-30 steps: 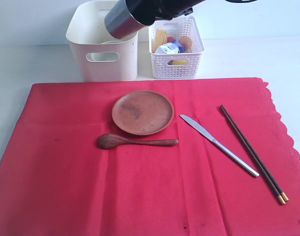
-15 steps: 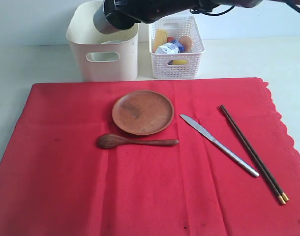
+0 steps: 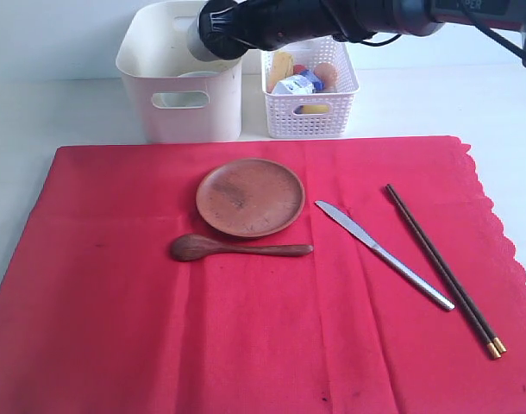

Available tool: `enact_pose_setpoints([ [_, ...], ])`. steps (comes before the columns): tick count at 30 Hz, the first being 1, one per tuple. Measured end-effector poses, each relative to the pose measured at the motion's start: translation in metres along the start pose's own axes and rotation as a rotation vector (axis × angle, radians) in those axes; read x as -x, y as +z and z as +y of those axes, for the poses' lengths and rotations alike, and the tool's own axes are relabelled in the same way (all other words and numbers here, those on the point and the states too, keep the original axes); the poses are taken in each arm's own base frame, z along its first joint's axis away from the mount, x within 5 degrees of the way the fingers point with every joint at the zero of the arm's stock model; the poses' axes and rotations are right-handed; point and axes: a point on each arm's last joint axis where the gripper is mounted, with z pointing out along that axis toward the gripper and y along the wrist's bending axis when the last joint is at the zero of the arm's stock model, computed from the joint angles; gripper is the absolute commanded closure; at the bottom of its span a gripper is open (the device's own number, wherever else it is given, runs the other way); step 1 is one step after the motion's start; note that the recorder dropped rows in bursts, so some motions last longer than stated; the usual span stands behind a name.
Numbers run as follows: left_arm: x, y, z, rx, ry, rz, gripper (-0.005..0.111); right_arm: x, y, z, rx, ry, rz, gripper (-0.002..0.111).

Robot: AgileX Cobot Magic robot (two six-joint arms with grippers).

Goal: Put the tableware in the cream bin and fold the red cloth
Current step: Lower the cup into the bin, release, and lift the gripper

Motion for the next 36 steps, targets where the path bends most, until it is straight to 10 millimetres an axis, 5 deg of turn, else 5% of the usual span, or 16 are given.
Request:
enact_pose_setpoints([
  [24, 0.000, 0.000, 0.000, 0.000, 0.000, 0.000, 0.106, 0.002, 0.003, 0.011, -0.035, -0.016, -0.052, 0.106],
  [28, 0.000, 0.000, 0.000, 0.000, 0.000, 0.000, 0.106, 0.003, 0.003, 0.011, -0.045, -0.016, -0.063, 0.090],
  [36, 0.000, 0.000, 0.000, 0.000, 0.000, 0.000, 0.106, 0.002, 0.005, 0.019, -0.048, -0.025, -0.078, 0.037],
])
